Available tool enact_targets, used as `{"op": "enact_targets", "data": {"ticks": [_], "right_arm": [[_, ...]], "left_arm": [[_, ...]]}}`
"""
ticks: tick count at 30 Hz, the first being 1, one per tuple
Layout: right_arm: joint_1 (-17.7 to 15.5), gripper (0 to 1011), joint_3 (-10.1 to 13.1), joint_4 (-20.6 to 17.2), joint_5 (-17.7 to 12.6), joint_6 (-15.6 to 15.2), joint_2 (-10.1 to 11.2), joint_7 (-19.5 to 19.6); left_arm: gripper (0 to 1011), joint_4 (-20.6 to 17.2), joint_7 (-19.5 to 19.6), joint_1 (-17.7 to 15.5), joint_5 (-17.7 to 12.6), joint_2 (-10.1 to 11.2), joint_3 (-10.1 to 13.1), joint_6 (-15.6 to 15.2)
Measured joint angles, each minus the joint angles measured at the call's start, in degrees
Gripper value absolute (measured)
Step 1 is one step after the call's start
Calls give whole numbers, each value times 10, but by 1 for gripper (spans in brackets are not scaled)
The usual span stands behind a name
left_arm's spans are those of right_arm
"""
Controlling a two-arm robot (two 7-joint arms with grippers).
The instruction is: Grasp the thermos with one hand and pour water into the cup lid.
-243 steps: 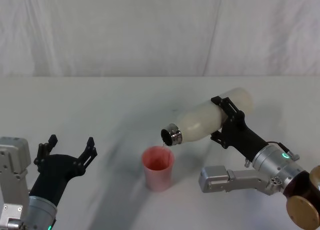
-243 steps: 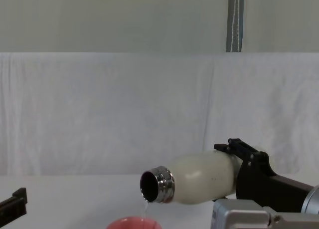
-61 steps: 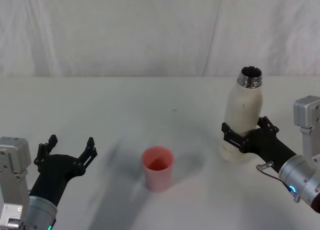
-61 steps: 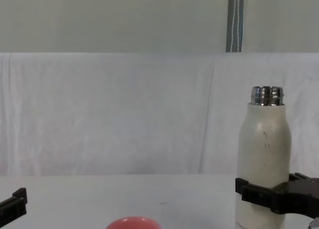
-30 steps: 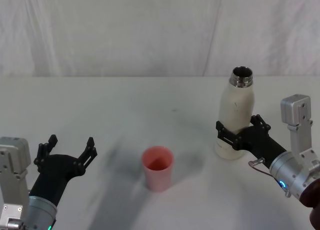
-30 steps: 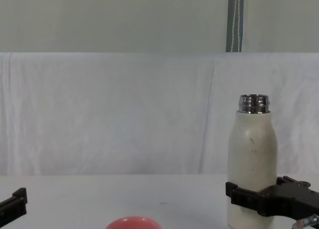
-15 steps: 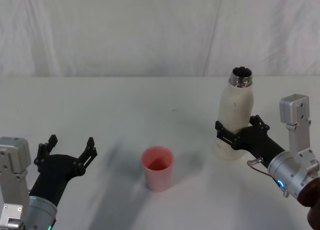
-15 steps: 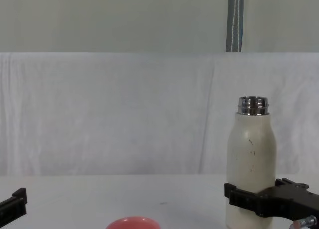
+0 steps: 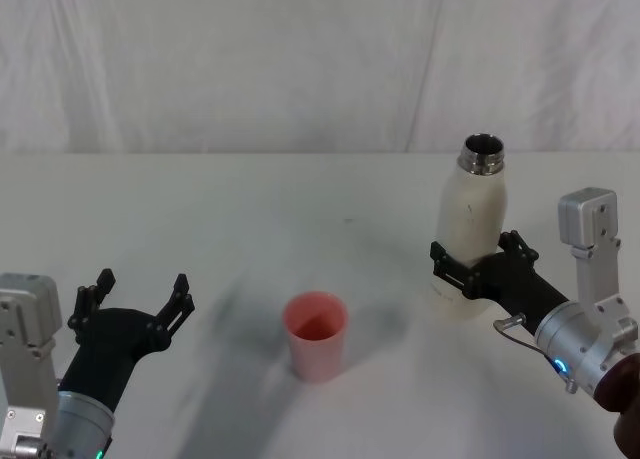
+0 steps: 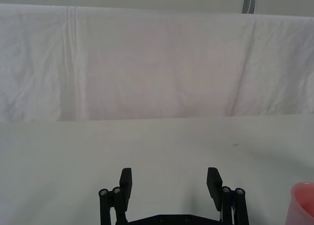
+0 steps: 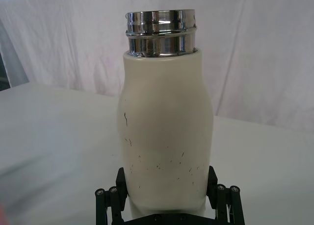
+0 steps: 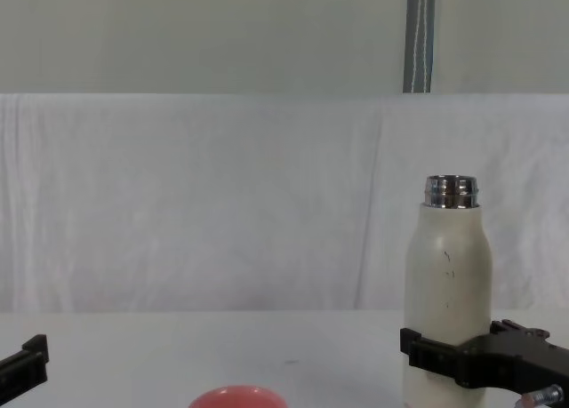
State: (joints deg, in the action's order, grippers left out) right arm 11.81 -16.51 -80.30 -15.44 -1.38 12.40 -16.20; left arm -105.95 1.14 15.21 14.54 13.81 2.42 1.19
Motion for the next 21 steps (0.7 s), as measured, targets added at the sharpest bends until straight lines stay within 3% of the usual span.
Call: {"op": "enact_targets", "data": {"ticks": [21], "right_arm": [[-1, 1001, 0, -2, 0, 0, 1, 0]], "left_arm": [[1001, 0, 0, 0, 0, 0, 0, 0]]}}
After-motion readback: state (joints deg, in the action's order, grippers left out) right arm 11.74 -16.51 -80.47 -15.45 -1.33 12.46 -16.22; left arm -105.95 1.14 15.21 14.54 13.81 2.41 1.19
